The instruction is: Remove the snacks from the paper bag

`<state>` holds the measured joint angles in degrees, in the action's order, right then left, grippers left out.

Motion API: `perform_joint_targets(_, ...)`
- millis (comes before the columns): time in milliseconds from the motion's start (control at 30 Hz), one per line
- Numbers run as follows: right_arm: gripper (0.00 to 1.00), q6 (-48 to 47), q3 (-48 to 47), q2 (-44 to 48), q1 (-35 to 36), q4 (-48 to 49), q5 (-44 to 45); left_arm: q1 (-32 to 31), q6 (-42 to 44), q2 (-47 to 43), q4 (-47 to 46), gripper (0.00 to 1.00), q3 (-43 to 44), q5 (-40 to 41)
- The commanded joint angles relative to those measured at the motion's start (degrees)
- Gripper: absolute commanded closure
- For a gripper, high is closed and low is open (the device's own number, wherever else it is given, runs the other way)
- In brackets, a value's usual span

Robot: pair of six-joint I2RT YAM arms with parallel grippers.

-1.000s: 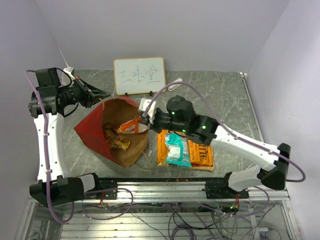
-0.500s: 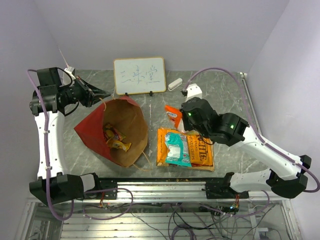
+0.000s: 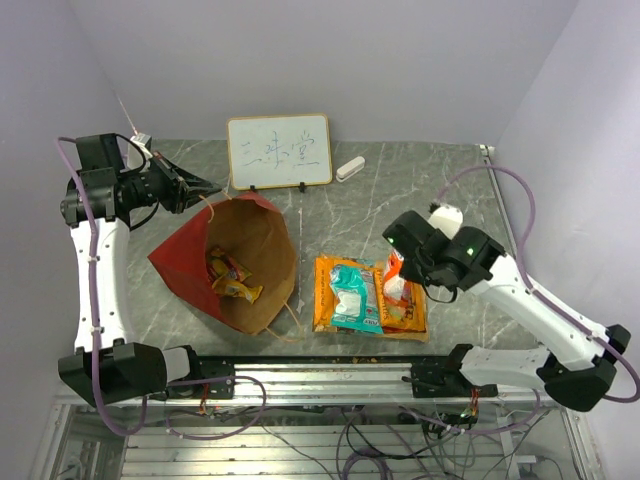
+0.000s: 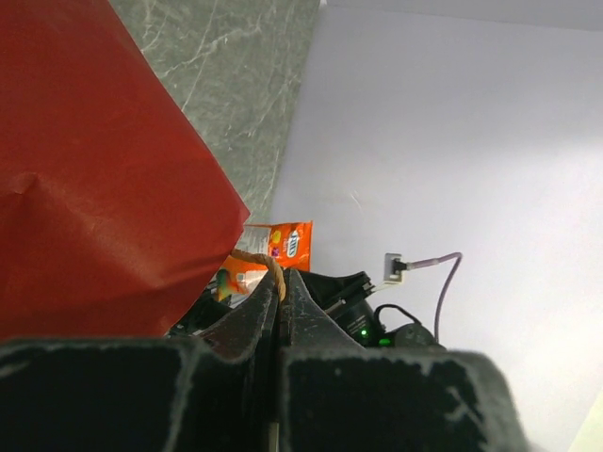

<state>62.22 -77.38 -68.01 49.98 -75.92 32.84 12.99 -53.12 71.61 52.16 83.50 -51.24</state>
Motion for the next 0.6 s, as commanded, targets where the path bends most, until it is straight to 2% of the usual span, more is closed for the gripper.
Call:
perform_joint_targets(0,1.00,14.2,5.5,5.5,-0.5,-3.1,-2.3,0.9,0.8,-0.7,-0.5,0.93,0.9,-1.4)
perform_joint_targets(133,1.00,17.6,9.4,8.2,-1.8,-3.3,-3.0,0.9,1.1,-0.8,-0.3,0.93,0.8,-1.4)
perform_joint_targets(300,1.00,20.1,15.9,7.0,-4.3,-3.2,-8.9,0.9,1.4,-1.3,0.3,0.93,0.6,-1.3)
perform_joint_targets(400,1.00,25.2,19.1,7.4,-4.4,-3.1,-9.3,0.9,1.9,-1.5,1.2,0.93,0.7,-1.1)
perform_joint_targets(567,1.00,27.4,16.4,2.6,-5.1,-3.0,-6.2,0.9,1.4,-2.2,1.2,0.93,0.2,-0.8)
